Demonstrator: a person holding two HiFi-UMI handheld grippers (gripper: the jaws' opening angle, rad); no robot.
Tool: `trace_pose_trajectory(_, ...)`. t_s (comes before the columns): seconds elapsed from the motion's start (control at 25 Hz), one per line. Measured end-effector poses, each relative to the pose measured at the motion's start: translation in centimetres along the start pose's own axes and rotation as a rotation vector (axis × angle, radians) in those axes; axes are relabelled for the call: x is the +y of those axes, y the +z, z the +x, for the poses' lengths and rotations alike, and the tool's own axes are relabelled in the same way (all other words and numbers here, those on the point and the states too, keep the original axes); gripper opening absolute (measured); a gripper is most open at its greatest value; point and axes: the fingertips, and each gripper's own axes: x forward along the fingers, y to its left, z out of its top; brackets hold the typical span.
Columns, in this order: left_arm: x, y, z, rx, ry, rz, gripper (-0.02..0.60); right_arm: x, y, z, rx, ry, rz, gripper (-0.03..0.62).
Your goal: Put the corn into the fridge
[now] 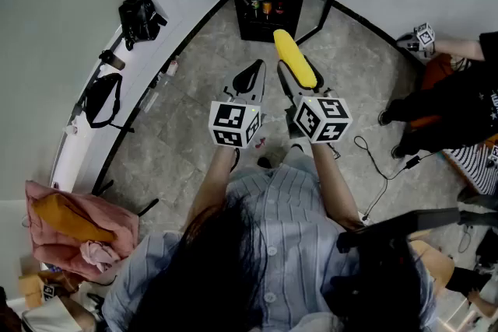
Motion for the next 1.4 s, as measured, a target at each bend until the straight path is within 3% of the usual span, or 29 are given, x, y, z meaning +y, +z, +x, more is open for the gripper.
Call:
trace_pose_trajectory(0.28,0.1,0.2,0.0,-0.009,-0.011,0.001,0.009,0.1,0.2,-0.1,-0.029,0.008,0.055,0.247)
trace_pose_trajectory(0.72,0.9,-1.0,-0.2,0.014,-0.026,-0.013,0.009,-0.1,-0.9,0.3,-0.008,-0.025,0.048,0.247)
trace_pose_trajectory(1.12,3.1,-2.6,-0.2,0.035,0.02,-0.065,0.009,-0.5,-1.9,3.0,0.038,-0.006,0.061,0.247)
trace_pose_trajectory(1.4,7.0,-3.5,2.1,0.068,0.069,-0.084,0.009,-1.4,-2.6,7.9,0.081,0.022,0.075,0.247)
